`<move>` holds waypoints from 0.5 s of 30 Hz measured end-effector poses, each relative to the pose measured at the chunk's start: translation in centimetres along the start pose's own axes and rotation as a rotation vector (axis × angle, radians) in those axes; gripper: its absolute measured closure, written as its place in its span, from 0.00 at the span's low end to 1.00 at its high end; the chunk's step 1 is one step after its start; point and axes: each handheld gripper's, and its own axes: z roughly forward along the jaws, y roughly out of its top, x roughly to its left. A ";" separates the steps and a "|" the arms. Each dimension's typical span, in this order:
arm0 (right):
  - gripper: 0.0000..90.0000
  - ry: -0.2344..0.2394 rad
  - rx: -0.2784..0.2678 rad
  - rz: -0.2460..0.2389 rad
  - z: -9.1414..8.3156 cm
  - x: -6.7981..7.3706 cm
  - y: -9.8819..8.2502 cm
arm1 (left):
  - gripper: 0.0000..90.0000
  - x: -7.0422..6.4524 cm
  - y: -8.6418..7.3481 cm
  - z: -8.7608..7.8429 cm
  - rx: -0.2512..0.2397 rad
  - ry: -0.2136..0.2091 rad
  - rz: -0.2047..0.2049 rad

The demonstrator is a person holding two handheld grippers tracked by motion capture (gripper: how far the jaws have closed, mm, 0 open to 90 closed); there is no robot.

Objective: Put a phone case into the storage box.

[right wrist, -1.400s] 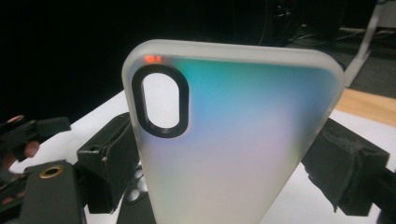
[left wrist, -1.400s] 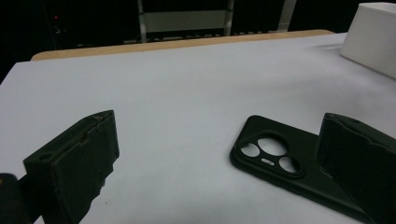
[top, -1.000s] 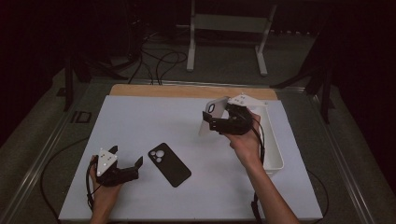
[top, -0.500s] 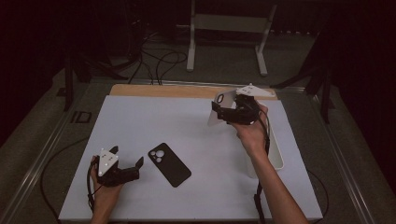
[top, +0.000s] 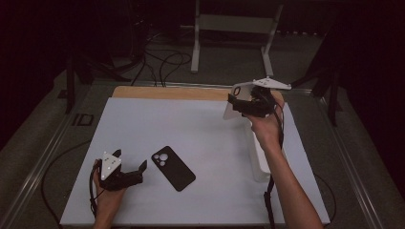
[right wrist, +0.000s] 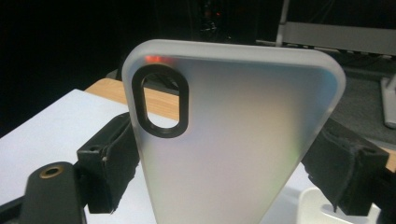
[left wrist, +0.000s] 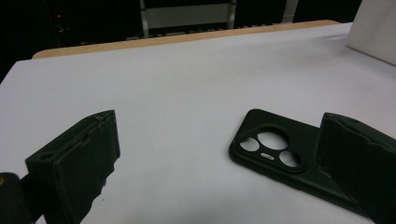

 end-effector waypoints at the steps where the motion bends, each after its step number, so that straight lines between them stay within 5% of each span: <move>1: 0.18 -0.007 -0.001 0.006 0.1 -0.3 0.0 | 0.01 0.0 0.0 0.0 0.000 0.000 -0.001; 15: 0.18 -0.083 0.027 0.047 0.5 -3.2 -0.2 | 0.01 0.0 0.0 -0.1 -0.005 0.003 -0.003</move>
